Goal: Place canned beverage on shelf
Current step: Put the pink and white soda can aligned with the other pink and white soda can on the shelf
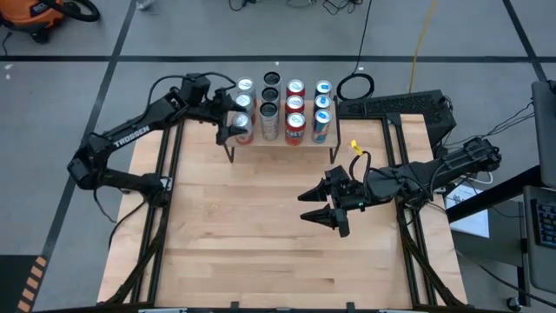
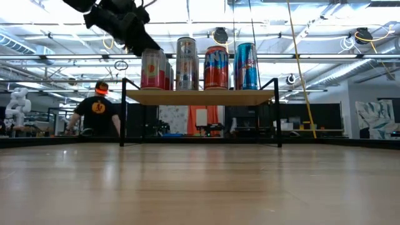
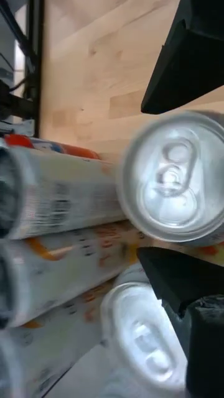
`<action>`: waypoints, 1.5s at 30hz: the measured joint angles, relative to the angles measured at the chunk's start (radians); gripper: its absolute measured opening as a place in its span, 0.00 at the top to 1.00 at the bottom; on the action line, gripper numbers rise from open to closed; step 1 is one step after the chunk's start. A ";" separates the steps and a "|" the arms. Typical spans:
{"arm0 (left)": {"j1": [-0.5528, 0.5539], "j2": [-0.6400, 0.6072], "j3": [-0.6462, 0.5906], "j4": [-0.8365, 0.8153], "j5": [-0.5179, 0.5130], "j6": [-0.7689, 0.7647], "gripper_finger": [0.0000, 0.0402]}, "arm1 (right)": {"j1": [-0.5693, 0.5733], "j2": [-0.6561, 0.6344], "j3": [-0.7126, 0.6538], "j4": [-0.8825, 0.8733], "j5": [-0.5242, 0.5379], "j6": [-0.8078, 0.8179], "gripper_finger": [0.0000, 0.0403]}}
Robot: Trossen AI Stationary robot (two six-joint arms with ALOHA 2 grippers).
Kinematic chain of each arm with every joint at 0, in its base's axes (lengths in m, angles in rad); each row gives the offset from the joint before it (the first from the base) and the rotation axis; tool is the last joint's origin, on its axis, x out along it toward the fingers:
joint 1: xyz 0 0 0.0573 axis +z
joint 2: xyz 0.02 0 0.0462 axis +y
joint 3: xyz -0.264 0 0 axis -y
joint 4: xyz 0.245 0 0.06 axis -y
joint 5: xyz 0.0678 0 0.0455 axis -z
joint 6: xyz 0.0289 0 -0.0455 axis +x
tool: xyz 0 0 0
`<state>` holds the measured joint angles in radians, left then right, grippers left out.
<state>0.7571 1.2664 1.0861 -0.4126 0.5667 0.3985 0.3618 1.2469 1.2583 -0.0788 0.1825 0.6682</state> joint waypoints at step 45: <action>-0.235 -0.209 -0.094 -0.202 -0.247 -0.461 0.77 | 0.000 0.000 0.000 -0.009 0.004 0.109 0.28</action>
<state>0.5222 1.0575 0.9916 -0.6145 0.3197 -0.0630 0.3614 1.2469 1.2583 -0.0877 0.1869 0.7773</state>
